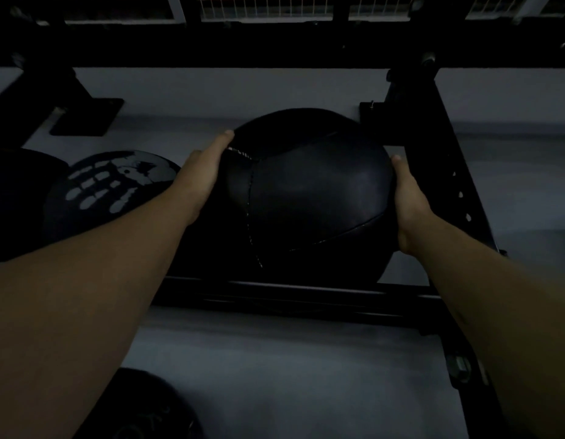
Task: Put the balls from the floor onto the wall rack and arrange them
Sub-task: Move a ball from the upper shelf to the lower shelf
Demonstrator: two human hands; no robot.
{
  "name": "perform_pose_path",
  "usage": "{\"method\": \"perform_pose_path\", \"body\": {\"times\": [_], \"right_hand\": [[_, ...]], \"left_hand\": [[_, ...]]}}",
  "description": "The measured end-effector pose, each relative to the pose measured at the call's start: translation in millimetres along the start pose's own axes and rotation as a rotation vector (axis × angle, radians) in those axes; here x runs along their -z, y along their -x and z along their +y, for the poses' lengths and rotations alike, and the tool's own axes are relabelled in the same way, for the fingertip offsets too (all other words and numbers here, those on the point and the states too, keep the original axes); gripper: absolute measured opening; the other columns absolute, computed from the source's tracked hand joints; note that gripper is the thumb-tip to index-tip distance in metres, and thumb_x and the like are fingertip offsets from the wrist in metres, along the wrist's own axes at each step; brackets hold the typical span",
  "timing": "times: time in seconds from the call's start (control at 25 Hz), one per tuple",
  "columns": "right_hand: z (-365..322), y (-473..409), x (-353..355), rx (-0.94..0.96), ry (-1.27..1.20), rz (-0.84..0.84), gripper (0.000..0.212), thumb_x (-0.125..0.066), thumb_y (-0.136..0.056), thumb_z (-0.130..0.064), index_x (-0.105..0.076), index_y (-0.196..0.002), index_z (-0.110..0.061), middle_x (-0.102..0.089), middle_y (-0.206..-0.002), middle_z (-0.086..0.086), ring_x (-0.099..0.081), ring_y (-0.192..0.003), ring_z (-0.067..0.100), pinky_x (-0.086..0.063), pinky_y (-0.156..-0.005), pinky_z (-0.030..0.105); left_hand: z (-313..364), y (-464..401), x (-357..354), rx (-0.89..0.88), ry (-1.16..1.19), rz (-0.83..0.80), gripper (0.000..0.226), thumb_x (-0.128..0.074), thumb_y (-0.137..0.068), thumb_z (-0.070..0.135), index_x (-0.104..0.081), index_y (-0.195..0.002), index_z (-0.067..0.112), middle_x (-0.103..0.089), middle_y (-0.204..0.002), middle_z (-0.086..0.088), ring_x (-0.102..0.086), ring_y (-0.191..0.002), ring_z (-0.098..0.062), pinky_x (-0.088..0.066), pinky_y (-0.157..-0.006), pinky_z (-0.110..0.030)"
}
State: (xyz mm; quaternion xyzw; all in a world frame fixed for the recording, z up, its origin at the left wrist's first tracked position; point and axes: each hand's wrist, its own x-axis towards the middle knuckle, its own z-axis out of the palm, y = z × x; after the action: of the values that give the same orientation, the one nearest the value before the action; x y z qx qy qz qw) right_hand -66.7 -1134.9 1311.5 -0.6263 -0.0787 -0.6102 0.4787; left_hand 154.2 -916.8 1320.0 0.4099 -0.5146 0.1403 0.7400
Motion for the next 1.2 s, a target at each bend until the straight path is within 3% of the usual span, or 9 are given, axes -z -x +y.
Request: {"method": "perform_pose_path", "body": {"times": [0.12, 0.24, 0.36, 0.48, 0.56, 0.6, 0.76, 0.92, 1.2], "right_hand": [[-7, 16, 4, 0.024, 0.0, -0.018, 0.062, -0.044, -0.096, -0.071, -0.074, -0.127, -0.026, -0.079, -0.123, 0.004, -0.074, -0.112, 0.025, -0.06, -0.092, 0.034], [-28, 34, 3, 0.042, -0.007, 0.03, 0.079, -0.052, -0.09, -0.073, -0.051, -0.154, -0.025, -0.066, -0.144, 0.006, -0.065, -0.127, 0.029, -0.052, -0.111, 0.045], [-58, 54, -4, 0.078, 0.05, 0.086, 0.086, -0.055, -0.088, -0.074, -0.044, -0.157, -0.024, -0.062, -0.146, 0.008, -0.062, -0.128, 0.031, -0.05, -0.113, 0.05], [-84, 87, -24, 0.021, 0.06, 0.053, 0.102, -0.056, -0.074, -0.086, -0.044, -0.157, -0.028, -0.059, -0.151, 0.006, -0.059, -0.133, 0.034, -0.047, -0.114, 0.053], [-97, 107, -36, 0.001, 0.058, 0.118, 0.107, -0.056, -0.071, -0.088, -0.042, -0.159, -0.03, -0.055, -0.155, 0.006, -0.056, -0.137, 0.035, -0.045, -0.116, 0.054], [-102, 119, -42, 0.002, 0.053, 0.157, 0.103, -0.057, -0.072, -0.087, -0.045, -0.157, -0.029, -0.057, -0.153, 0.006, -0.058, -0.136, 0.034, -0.046, -0.116, 0.053], [-113, 195, -57, 0.108, 0.047, 0.287, 0.081, -0.056, -0.081, -0.08, -0.062, -0.143, -0.028, -0.072, -0.135, 0.002, -0.069, -0.123, 0.027, -0.055, -0.107, 0.046], [-114, 264, -55, 0.193, 0.035, 0.436, 0.065, -0.057, -0.089, -0.069, -0.069, -0.134, -0.024, -0.078, -0.125, -0.003, -0.074, -0.114, 0.019, -0.059, -0.104, 0.043], [-97, 362, -24, 0.035, 0.05, 0.562, 0.056, -0.062, -0.081, -0.072, -0.072, -0.122, -0.034, -0.078, -0.123, -0.005, -0.073, -0.114, 0.019, -0.057, -0.105, 0.045]], "left_hand": [[8, 17, 0, -0.006, 0.029, -0.006, 0.106, -0.066, -0.061, 0.083, -0.052, -0.149, 0.026, -0.065, -0.141, -0.003, -0.064, -0.126, -0.028, -0.047, -0.113, -0.046], [22, 34, 4, -0.032, 0.076, -0.005, 0.109, -0.068, -0.063, 0.082, -0.047, -0.152, 0.024, -0.062, -0.145, -0.002, -0.062, -0.129, -0.026, -0.046, -0.113, -0.047], [46, 59, 12, 0.067, 0.193, -0.116, 0.124, -0.067, -0.061, 0.089, -0.029, -0.163, 0.029, -0.054, -0.155, -0.003, -0.059, -0.134, -0.028, -0.046, -0.114, -0.049], [62, 88, 22, 0.125, 0.326, -0.221, 0.089, -0.05, -0.078, 0.087, -0.06, -0.145, 0.029, -0.071, -0.137, -0.005, -0.069, -0.121, -0.029, -0.056, -0.102, -0.047], [66, 104, 28, 0.165, 0.425, -0.214, 0.081, -0.046, -0.081, 0.087, -0.069, -0.135, 0.032, -0.076, -0.127, -0.006, -0.074, -0.114, -0.031, -0.061, -0.092, -0.047], [68, 113, 33, 0.172, 0.465, -0.198, 0.081, -0.046, -0.08, 0.087, -0.069, -0.135, 0.032, -0.077, -0.127, -0.006, -0.074, -0.113, -0.032, -0.062, -0.09, -0.048], [68, 160, 53, 0.104, 0.558, -0.042, 0.092, -0.057, -0.074, 0.085, -0.056, -0.147, 0.029, -0.066, -0.143, -0.002, -0.063, -0.13, -0.027, -0.047, -0.113, -0.047], [74, 207, 61, 0.064, 0.539, 0.081, 0.087, -0.062, -0.076, 0.08, -0.058, -0.145, 0.026, -0.069, -0.138, 0.001, -0.066, -0.126, -0.019, -0.05, -0.11, -0.042], [59, 315, 59, 0.215, 0.454, 0.165, 0.097, -0.066, -0.068, 0.086, -0.054, -0.146, 0.029, -0.067, -0.137, 0.008, -0.065, -0.122, -0.008, -0.051, -0.106, -0.032]]}}
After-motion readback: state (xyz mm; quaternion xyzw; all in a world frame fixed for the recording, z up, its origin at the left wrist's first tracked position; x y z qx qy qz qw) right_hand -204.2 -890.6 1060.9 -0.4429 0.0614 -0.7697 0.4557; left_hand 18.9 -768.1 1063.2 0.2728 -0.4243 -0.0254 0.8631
